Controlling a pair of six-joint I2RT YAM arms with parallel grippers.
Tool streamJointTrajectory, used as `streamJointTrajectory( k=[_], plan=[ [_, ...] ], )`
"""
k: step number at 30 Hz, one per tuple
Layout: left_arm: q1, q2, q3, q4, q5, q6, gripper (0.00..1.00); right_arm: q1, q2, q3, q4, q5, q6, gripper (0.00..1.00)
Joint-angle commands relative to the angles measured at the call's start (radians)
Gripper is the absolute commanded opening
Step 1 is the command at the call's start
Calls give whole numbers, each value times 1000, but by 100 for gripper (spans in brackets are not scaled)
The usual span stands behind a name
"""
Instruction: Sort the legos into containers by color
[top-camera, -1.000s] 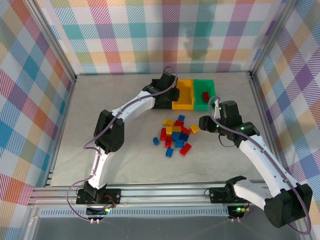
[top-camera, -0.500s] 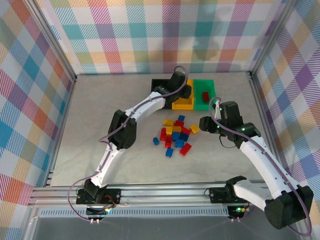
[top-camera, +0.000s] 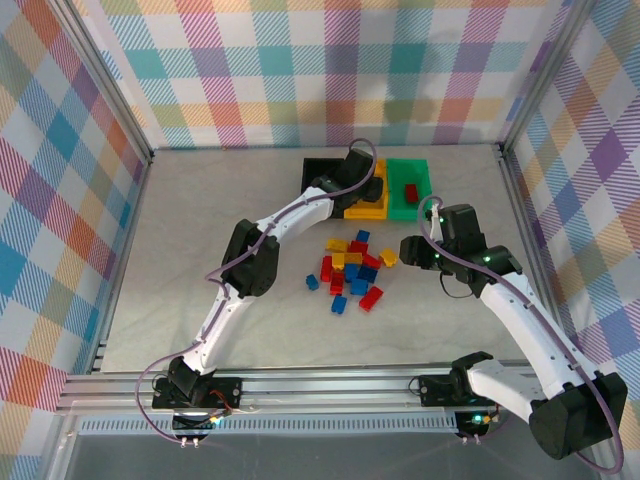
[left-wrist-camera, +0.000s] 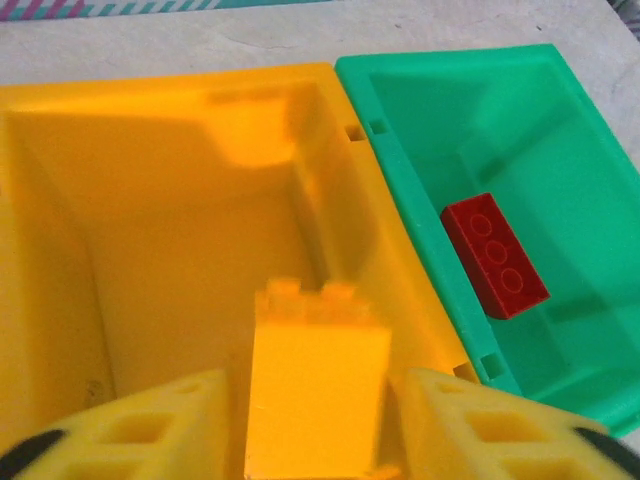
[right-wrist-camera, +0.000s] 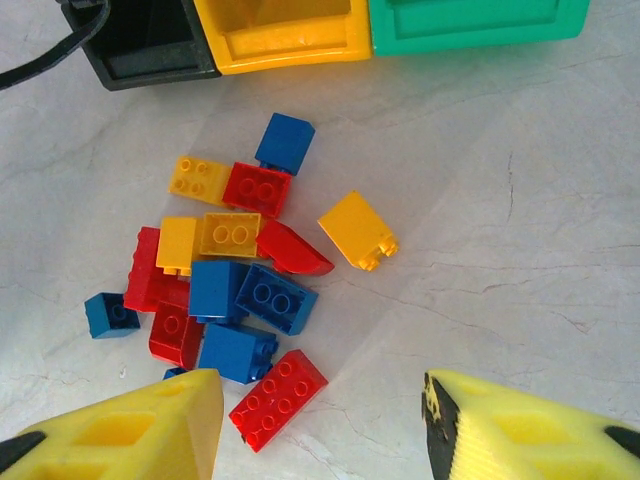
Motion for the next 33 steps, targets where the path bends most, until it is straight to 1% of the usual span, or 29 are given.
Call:
streamJointTrajectory(
  k=[1,4,9,11,15,17,21,24,26,28,30,33],
  plan=[
    [-2,1,37,27,-22,15,54,4,0,23,-19,17,-20,56],
    [-2,-19,30,17,-37,23,56,4,10,23,-19,20,-24,56],
    [-2,-89,-16,-22,-55,23,54,4,38,19,-17,9,-36,56],
    [-2,-155,-96,-17,-69,18,54,3,52,10,-10,-12,-50,56],
    [-2,-330,-319,-10,-102,8,54,17,84,-15,-3,-52,-62,56],
    [-2,-424,-434,-13,-111,-4,53,33,91,-37,9,-78,-52,58],
    [-2,-586,-630,-45,-129,-45,54,73,118,-88,26,-73,30,60],
    [-2,-677,-734,-67,-132,-61,54,111,141,-135,67,-63,123,60],
    [-2,-726,-787,-60,-134,-44,55,141,150,-169,115,-49,181,62],
    [-2,-767,-825,-66,-163,-19,57,183,173,-191,154,-9,240,69],
    [-2,-802,-848,-97,-185,-9,57,236,206,-191,155,46,287,72],
    [-2,-858,-910,-95,-197,-14,57,323,260,-173,130,144,358,76]
  ],
)
